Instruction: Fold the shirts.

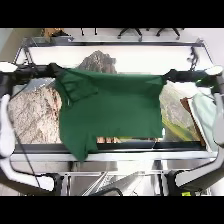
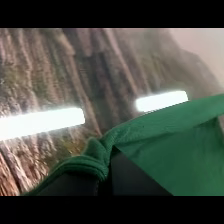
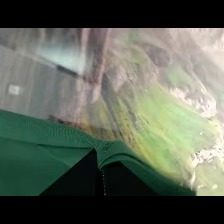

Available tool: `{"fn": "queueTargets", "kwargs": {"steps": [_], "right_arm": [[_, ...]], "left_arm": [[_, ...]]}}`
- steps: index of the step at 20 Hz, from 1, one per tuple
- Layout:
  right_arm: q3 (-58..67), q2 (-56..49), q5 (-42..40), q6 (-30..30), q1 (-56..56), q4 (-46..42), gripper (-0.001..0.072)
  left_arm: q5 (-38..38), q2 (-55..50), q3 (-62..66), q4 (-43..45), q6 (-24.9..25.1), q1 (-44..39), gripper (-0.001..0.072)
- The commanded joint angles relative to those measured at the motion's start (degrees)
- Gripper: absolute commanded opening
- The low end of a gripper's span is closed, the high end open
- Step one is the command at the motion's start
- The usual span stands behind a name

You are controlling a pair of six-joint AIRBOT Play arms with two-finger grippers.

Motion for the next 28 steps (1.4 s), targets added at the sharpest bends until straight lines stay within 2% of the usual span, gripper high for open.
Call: {"fn": "queueTargets", "kwargs": {"steps": [1,5,7,9,11,18,19,20,21,22,23,24,25,26,28], "right_arm": [[4.26,-12.74,-2.38,-0.76,-0.04,6.1,0.0016],[6.25,-15.5,-0.22,-0.83,-0.09,6.43,0.0016],[6.25,-14.97,3.98,-0.42,-0.09,3.34,0.0017],[6.14,-14.86,6.43,0.22,0.09,0.0,0.0017],[6.08,-14.86,6.71,1.16,0.07,-1.38,0.0017],[6.08,-15.23,6.67,1.92,1.01,-1.38,0.0018],[6.08,-15.21,6.69,2.05,1.09,-1.38,0.0028],[6.08,-15.04,6.84,2.91,1.07,-1.4,0.014],[6.1,-14.45,8.17,3.41,0.68,-1.4,0.0236],[6.14,-13.35,9.97,4.37,-0.07,-2.49,0.0238],[6.14,-11.91,11.89,5.79,-1.14,-3.87,0.028],[6.14,-10.16,14.25,7.3,-2.45,-5.57,0.0308],[6.12,-8.37,17.25,8.85,-3.82,-7.65,0.0299],[5.77,-6.58,20.39,9.01,-4.83,-10.47,0.0293],[0.33,-2.27,22.56,9.07,-5.95,-13.44,0.0292]], "left_arm": [[0.7,-16.79,12.28,2.1,-3.65,-0.96,0.0018],[-3.93,-22.67,20.24,3.45,-5.2,-0.61,0.0018],[-7.63,-22.27,22.03,10.49,-7.69,-0.04,0.0018],[-10.43,-20.85,20.79,17.73,-7.76,-0.04,0.0018],[-11.87,-20.57,18.6,19.56,-7.63,-0.11,0.0018],[-6.91,-20.57,12.2,19.74,-5.99,-2.56,0.0019],[-7.19,-20.57,12.17,19.8,-6.05,-2.56,0.0021],[-8.57,-20.55,12.52,19.78,-6.78,-2.56,0.0024],[-11.74,-20.55,13.7,20.17,-7.26,-2.21,0.0142],[-15.56,-20.55,15.52,20.22,-8.22,-1.53,0.0413],[-20.04,-20.55,18.03,20.2,-11.47,-0.46,0.0555],[-25.03,-20.55,20.5,19.96,-14.19,0.87,0.0554],[-30.53,-20.48,22.64,20.04,-16.59,2.23,0.0523],[-34.95,-19.96,23.04,20.02,-19.04,3.63,0.0523],[-39.54,-15.54,16.37,20.09,-20.92,6.4,0.0527]]}}
